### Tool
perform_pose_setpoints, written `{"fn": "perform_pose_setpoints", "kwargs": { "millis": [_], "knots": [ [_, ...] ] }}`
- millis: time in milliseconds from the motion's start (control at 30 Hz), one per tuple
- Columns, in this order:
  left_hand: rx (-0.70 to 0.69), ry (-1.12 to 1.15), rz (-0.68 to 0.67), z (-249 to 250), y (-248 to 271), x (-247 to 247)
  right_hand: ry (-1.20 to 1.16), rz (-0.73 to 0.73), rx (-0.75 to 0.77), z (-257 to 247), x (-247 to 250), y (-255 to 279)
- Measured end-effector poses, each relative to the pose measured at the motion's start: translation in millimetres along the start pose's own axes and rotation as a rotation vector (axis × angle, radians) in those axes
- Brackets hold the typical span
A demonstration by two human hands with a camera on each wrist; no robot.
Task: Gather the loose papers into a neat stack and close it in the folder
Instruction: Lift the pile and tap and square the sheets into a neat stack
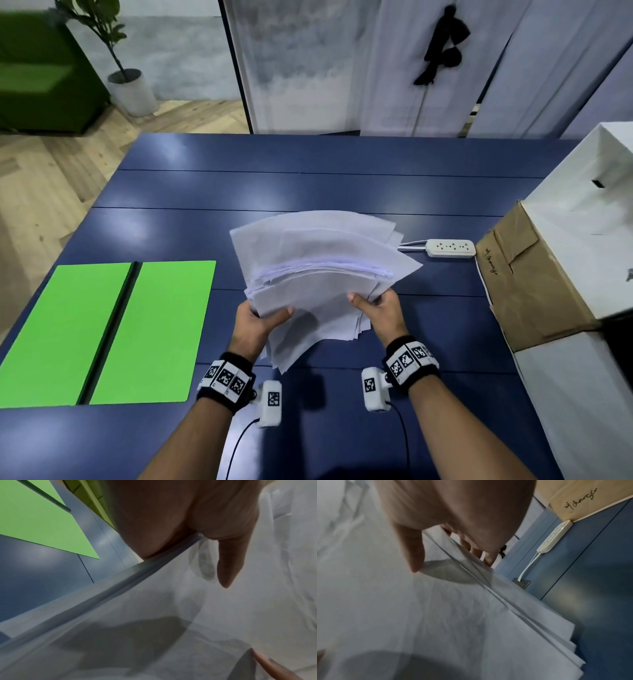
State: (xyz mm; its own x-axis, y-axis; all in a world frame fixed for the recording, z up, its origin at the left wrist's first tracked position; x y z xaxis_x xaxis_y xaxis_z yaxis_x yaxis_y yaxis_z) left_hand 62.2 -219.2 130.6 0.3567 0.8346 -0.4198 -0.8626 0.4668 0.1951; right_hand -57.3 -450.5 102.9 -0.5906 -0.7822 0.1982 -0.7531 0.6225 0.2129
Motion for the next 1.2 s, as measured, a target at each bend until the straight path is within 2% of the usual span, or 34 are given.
{"fn": "perform_pose_setpoints", "kwargs": {
  "millis": [267, 367, 533, 900, 1100, 1200],
  "knots": [
    [-0.116, 0.013, 0.078, 0.8, 0.4, -4.0, 0.013, 0.107, 0.072, -1.9, -5.2, 6.2],
    [-0.107, 0.015, 0.065, -2.8, 1.5, -2.0, -0.061, 0.135, 0.07, -0.8, -4.5, 9.9],
    [0.013, -0.06, 0.054, -16.3, 1.4, 4.8, -0.084, 0.018, -0.013, 2.8, -7.1, 9.7],
    [-0.005, -0.117, 0.011, -17.4, 8.7, 7.1, -0.116, 0.063, -0.018, 0.3, -1.9, 19.9],
    [0.025, -0.114, -0.044, -12.3, 13.2, -0.2, -0.158, 0.003, -0.04, 5.1, -3.9, 29.4],
    [-0.032, -0.09, -0.032, -3.7, 14.9, -4.9, -0.153, 0.018, 0.031, -9.4, 2.2, 34.7]
  ]
}}
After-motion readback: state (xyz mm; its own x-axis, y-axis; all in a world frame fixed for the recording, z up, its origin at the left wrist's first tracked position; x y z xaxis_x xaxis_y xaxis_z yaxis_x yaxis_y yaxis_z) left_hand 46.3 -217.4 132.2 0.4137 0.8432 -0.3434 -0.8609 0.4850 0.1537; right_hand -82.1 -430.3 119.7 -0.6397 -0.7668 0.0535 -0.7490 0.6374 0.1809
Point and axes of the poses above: each hand's wrist, its own y-axis away from the middle knuckle, its own x-axis out of the back of the hand, z = x × y, the point moved 2 cm from there along -y, towards the middle knuckle, and after that the axes turned 14 degrees about y, right-handed, at the moved point
